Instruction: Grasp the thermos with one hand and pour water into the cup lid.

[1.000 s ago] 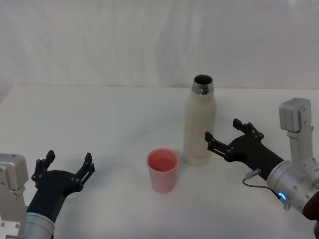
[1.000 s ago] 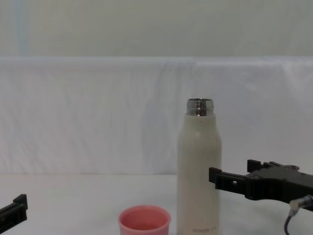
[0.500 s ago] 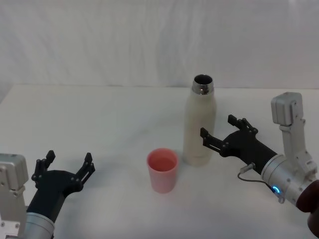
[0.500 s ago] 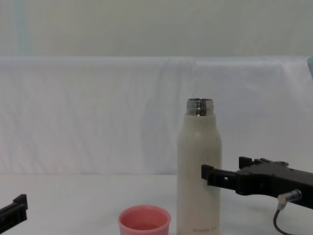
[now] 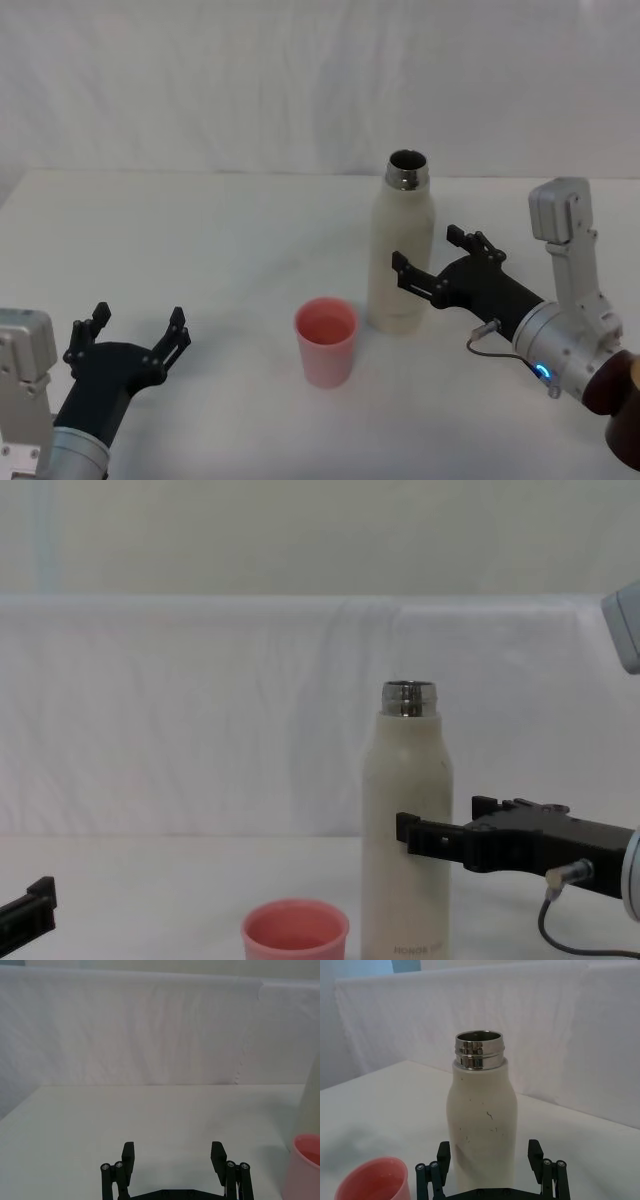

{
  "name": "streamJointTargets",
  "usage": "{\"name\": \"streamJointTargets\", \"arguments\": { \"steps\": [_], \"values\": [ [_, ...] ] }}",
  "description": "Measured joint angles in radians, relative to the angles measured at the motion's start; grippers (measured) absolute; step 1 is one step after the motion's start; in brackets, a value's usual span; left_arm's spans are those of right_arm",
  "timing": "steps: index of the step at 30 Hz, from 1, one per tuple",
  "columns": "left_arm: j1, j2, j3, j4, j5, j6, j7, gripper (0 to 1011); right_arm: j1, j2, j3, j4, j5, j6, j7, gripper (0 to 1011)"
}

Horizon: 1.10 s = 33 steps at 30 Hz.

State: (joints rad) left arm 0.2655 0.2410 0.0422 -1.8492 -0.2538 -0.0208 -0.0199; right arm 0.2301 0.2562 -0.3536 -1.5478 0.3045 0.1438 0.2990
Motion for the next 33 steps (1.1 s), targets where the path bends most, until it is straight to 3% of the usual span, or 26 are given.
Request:
{"name": "streamJointTargets", "arguments": {
  "steps": [33],
  "values": [
    [0.000,0.000,0.000,0.000,0.000,0.000,0.000,1001,0.050,-0.016,-0.026,0.041,-0.033,0.014,-0.003,1000]
  ]
}}
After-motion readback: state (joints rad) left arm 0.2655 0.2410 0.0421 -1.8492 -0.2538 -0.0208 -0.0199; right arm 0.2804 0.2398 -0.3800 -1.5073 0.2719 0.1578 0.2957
